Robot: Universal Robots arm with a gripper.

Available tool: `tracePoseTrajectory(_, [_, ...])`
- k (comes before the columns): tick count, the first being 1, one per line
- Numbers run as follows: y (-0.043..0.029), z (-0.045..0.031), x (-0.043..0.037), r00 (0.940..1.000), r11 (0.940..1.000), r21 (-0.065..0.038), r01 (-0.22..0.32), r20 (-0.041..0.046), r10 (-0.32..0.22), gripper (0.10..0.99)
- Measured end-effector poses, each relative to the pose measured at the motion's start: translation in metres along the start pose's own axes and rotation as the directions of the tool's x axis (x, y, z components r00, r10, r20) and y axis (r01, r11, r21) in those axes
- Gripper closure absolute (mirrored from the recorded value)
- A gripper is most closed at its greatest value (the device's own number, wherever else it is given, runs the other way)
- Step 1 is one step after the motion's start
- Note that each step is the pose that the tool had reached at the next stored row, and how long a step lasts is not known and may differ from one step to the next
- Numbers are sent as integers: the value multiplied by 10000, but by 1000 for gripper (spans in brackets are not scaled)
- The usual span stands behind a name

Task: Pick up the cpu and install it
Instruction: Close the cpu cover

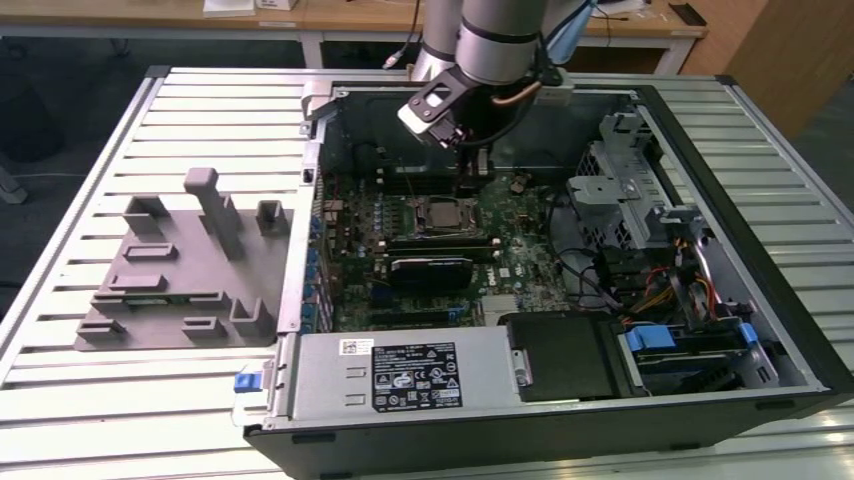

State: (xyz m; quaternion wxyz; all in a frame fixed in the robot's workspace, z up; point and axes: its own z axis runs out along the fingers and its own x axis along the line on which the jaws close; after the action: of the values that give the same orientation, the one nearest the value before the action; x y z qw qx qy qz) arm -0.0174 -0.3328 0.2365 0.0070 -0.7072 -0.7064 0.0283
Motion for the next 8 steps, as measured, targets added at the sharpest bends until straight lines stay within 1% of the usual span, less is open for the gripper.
tracePoseTrajectory(5, [-35,21,0,10000,10000,0,0,0,0,980])
tracePoseTrajectory(8, [-63,50,-4,10000,10000,-10,0,-1,0,980])
